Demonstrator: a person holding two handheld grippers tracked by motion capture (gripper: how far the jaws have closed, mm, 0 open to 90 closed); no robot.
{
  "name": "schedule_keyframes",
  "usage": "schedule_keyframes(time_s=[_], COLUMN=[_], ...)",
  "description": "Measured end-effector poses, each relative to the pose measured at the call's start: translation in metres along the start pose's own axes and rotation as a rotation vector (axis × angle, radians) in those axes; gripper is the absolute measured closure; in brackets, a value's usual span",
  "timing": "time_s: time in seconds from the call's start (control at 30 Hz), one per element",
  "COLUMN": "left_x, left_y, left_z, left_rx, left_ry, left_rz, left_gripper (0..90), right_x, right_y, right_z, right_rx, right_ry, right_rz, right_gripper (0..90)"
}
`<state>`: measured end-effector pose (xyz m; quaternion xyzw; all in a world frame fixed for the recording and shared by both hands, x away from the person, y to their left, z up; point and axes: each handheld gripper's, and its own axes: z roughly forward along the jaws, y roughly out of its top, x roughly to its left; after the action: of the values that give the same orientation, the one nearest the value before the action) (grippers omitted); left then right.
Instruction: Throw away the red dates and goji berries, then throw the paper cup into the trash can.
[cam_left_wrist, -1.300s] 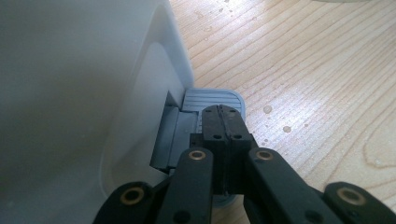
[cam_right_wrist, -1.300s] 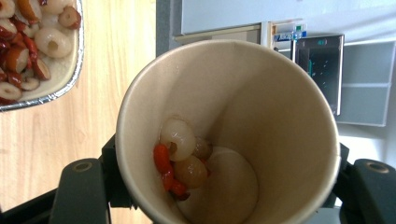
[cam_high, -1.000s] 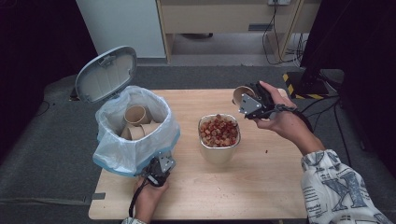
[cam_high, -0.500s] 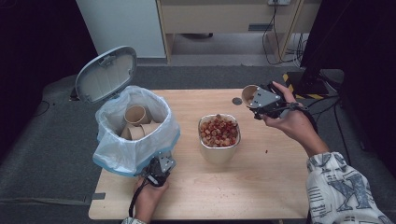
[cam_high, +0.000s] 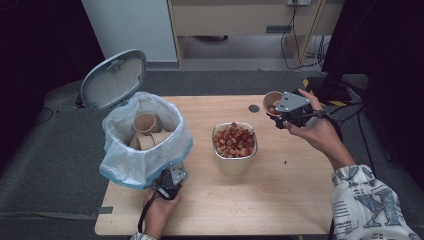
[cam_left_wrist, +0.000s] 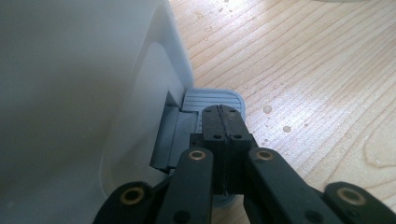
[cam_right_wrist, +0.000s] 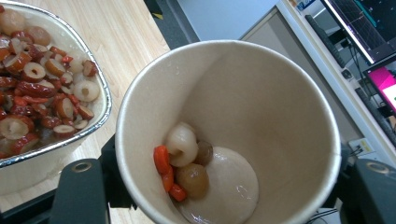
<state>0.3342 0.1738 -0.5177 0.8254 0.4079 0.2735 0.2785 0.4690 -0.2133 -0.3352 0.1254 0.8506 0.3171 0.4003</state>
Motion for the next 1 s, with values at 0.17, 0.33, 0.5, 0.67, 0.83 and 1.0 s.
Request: schedule_keyframes(time_s=[0.17, 0.33, 0.5, 0.67, 0.83, 1.0], left_x=[0.0, 0.0, 0.0, 0.0, 0.0, 0.0], left_y=[0.0, 0.0, 0.0, 0.0, 0.0, 0.0], left_z=[0.0, 0.0, 0.0, 0.0, 0.0, 0.0], left_rx=[0.0, 0.0, -0.001, -0.001, 0.0, 0.0], left_ry=[0.0, 0.0, 0.0, 0.0, 0.0, 0.0], left_rz=[0.0, 0.0, 0.0, 0.001, 0.002, 0.003], left_gripper=[89.3, 89.3, 89.3, 89.3, 89.3, 89.2], right_x=[-0.001, -0.003, -0.005, -0.008, -0.014, -0.02], right_y=[-0.003, -0.006, -0.01, -0.013, -0.02, -0.032], right_z=[-0.001, -0.002, -0.004, -0.007, -0.01, -0.013], right_rx=[0.0, -0.006, -0.01, -0.019, -0.028, -0.051], right_ry=[0.002, 0.008, 0.014, 0.019, 0.046, 0.111], right_rz=[0.017, 0.043, 0.069, 0.094, 0.142, 0.244], right_gripper=[29.9, 29.8, 29.7, 29.7, 29.7, 30.0])
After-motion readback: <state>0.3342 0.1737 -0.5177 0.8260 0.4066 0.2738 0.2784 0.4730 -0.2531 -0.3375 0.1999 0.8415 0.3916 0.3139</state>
